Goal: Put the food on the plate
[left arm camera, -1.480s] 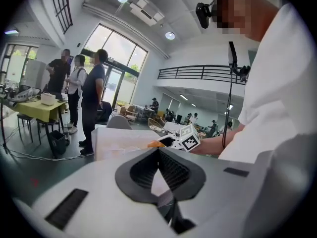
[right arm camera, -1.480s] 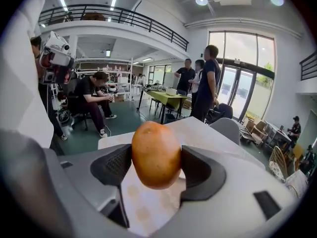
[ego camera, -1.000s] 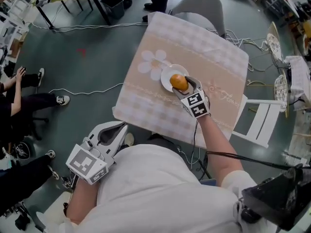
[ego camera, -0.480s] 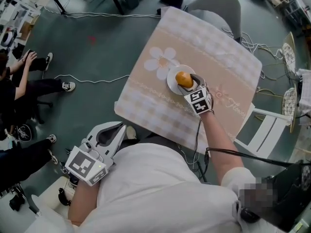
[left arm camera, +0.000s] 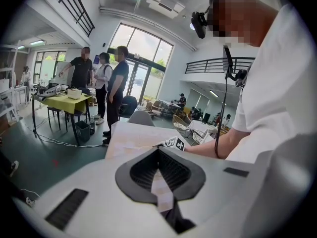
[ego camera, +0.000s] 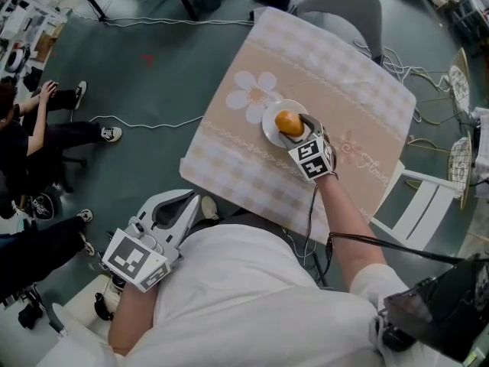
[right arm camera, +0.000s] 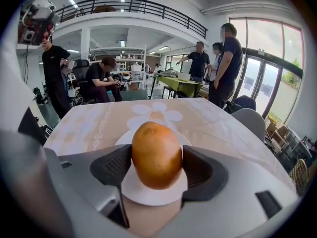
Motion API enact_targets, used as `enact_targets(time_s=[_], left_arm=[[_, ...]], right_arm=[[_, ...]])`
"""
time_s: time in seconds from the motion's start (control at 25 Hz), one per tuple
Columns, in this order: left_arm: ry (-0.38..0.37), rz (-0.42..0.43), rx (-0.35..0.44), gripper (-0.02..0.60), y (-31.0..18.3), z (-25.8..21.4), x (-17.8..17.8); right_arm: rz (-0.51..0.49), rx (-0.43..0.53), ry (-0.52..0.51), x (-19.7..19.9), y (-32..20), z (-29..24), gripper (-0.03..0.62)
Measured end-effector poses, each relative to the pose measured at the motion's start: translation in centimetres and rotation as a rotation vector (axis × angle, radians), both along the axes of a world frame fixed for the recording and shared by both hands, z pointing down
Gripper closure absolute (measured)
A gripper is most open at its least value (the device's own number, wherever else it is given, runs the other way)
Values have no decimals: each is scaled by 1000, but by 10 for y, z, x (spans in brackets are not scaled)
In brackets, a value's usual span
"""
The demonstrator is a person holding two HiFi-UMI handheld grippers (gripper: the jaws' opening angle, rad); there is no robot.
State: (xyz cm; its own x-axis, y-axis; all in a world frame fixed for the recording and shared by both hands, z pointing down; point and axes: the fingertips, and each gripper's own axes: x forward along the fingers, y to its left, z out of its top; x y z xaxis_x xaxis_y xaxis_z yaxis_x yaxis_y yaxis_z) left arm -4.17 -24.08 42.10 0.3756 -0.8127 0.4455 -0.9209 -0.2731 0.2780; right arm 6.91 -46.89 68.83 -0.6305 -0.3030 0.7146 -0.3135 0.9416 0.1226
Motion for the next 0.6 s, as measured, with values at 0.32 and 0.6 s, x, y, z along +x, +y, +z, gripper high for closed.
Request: enact_targets(time_s=[0.32, 0.6], left_arm=[[-7, 4, -5, 572, -2, 1, 7], [-4, -13, -8, 572, 5, 5, 6]], right_arm=[[-8, -7, 3, 3, 1, 2, 264], [-26, 0, 1, 0, 4, 1, 264]])
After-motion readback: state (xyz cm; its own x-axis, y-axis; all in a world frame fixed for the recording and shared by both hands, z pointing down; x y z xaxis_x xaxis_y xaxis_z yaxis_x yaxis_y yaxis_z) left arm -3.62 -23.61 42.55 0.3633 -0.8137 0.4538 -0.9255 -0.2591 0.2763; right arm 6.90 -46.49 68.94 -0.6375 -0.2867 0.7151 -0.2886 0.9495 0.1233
